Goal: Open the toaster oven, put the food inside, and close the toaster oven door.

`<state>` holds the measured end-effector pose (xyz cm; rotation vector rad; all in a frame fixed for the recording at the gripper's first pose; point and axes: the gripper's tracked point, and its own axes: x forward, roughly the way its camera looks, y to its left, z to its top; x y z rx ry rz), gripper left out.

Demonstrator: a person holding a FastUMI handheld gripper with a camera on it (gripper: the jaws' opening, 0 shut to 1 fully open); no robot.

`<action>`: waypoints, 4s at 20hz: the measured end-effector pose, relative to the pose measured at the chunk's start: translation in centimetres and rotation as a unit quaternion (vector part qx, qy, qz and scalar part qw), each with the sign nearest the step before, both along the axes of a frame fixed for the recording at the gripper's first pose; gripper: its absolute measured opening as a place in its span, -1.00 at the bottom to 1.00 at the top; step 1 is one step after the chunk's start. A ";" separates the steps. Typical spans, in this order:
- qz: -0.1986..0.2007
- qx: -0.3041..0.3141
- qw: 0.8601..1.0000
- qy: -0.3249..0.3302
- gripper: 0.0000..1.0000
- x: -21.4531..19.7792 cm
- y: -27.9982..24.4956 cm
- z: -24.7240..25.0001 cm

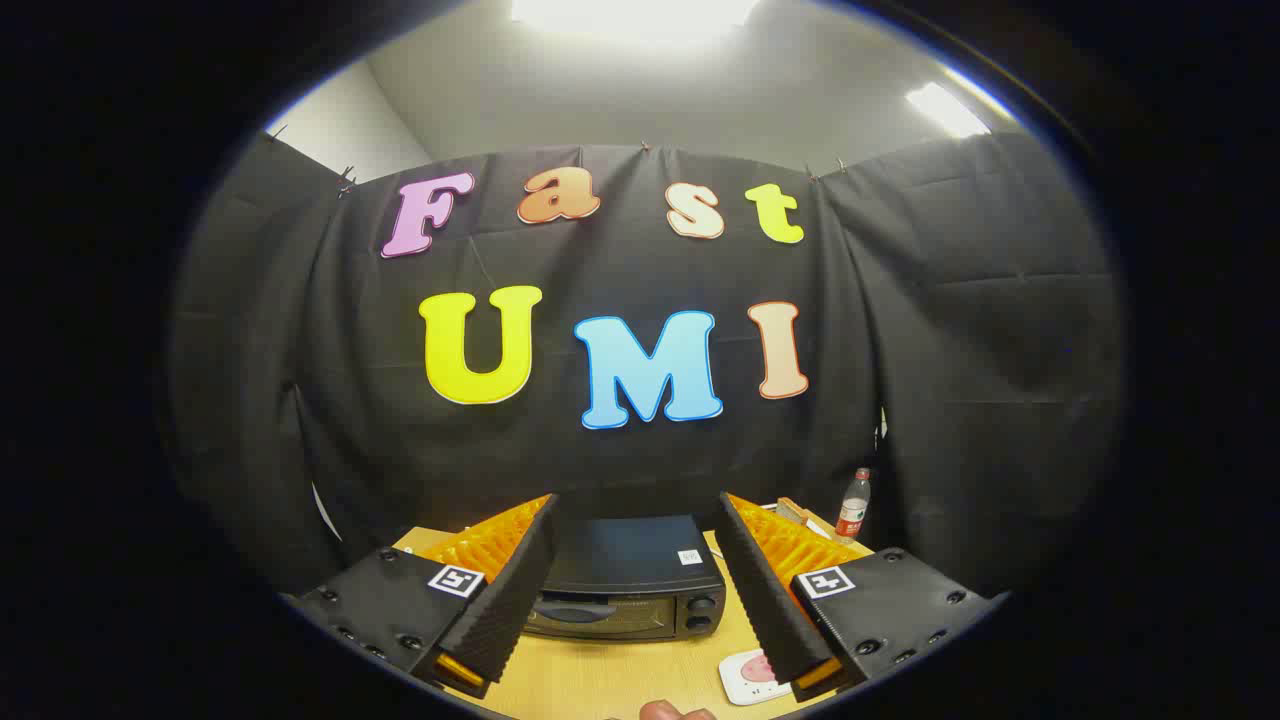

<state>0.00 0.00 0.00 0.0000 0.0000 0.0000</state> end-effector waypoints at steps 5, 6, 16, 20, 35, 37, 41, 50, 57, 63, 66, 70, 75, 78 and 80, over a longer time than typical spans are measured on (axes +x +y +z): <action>0.005 0.001 1.000 -0.006 0.95 0.0 0.1 0.3; 0.005 0.000 1.000 -0.005 0.95 -0.1 0.2 0.3; -0.011 0.014 1.000 0.011 0.95 -3.4 -0.3 -0.6; -0.014 0.007 1.000 0.013 0.95 -3.8 -0.7 -0.3; 0.036 0.006 0.995 0.094 0.97 5.3 3.5 -7.6; 0.045 0.014 0.992 0.117 0.97 6.7 4.7 -10.0; 0.051 0.011 0.985 0.164 0.97 9.3 6.6 -14.8; 0.051 -0.015 0.971 0.232 0.94 13.5 8.4 -22.3; 0.035 -0.016 0.970 0.242 0.93 14.9 8.2 -23.7; 0.046 -0.027 0.964 0.259 0.97 13.6 8.4 -24.4; 0.052 -0.021 0.961 0.271 0.97 12.3 8.4 -24.9; 0.052 -0.021 0.958 0.282 0.97 9.9 8.2 -25.8; 0.055 -0.021 0.953 0.297 0.96 7.7 8.1 -27.0; 0.058 -0.023 0.951 0.303 0.92 6.7 7.8 -27.8; 0.061 -0.033 0.948 0.311 0.92 5.7 7.8 -28.7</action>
